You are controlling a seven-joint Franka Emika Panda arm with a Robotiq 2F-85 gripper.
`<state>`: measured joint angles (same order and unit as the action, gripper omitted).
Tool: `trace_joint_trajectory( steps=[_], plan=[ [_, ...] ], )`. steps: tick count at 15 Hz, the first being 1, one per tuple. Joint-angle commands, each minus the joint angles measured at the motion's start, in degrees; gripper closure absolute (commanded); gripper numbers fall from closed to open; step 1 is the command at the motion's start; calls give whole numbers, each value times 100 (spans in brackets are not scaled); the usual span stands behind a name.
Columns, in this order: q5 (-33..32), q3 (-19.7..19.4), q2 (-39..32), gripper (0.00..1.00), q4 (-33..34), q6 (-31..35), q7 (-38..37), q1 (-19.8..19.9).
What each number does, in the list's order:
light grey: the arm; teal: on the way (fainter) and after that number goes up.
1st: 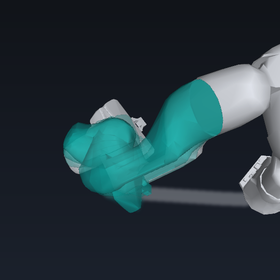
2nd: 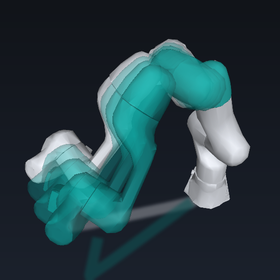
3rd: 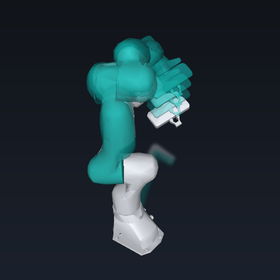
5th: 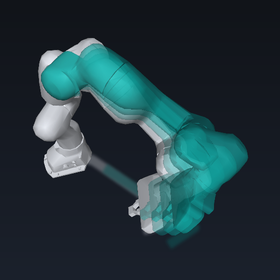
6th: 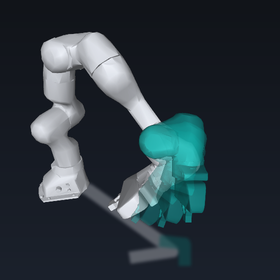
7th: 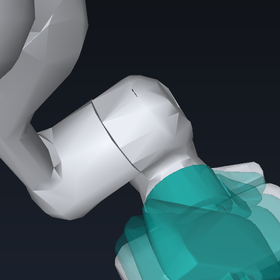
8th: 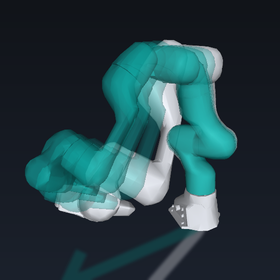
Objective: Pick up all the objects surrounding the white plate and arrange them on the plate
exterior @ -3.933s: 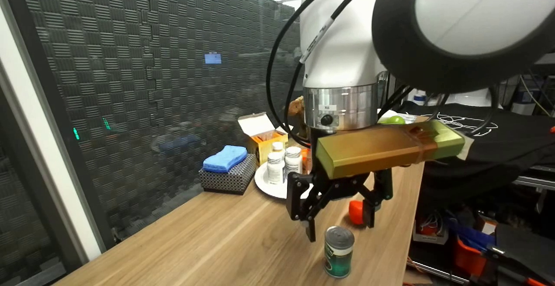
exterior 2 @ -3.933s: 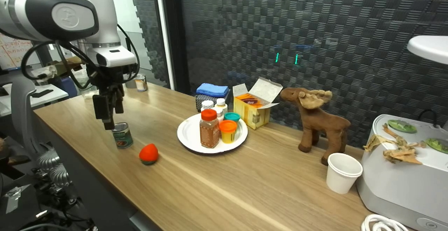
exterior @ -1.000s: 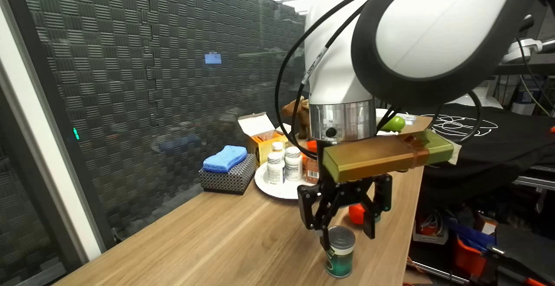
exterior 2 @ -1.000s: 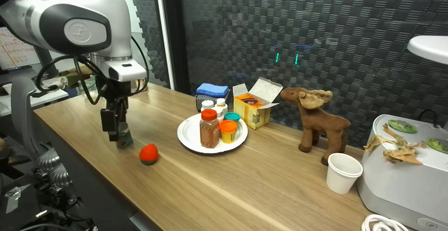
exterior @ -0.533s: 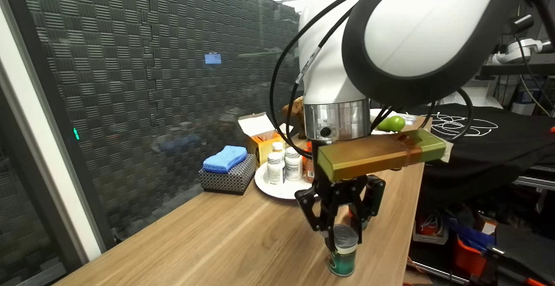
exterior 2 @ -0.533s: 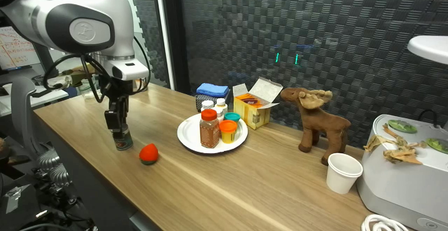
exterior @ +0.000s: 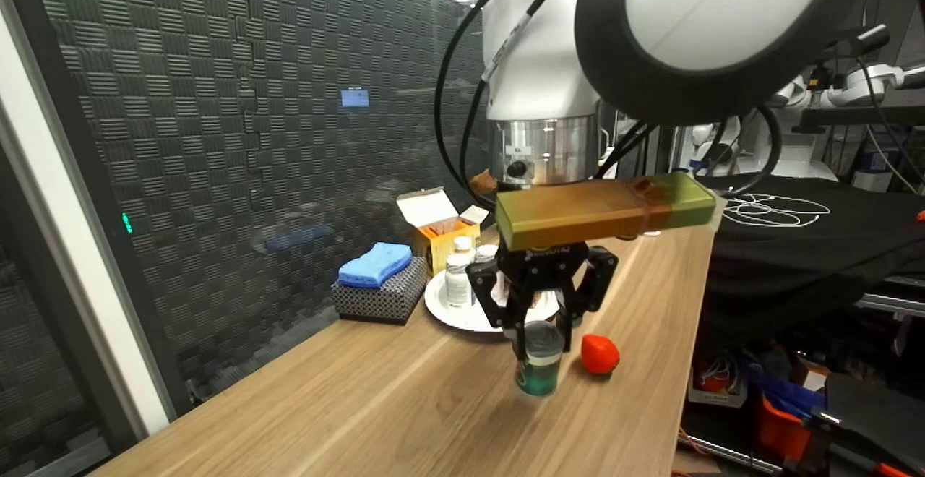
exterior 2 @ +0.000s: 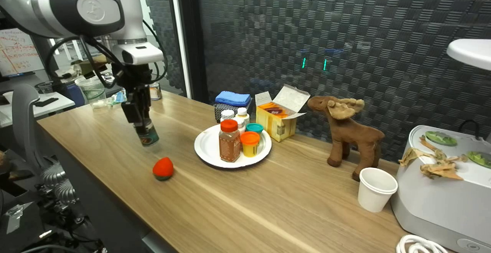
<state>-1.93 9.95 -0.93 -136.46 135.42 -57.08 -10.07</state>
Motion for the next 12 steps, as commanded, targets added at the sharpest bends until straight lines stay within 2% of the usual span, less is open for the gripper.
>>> trace_joint_trajectory(
  steps=[1, 6, 12],
  plan=[
    [-345, -119, 65, 81, 364, 23, -437, 99],
    [-822, -422, -273, 81, 947, -2, -397, 347],
    [-579, -722, -968, 81, 1540, 28, -28, 493]
  ],
)
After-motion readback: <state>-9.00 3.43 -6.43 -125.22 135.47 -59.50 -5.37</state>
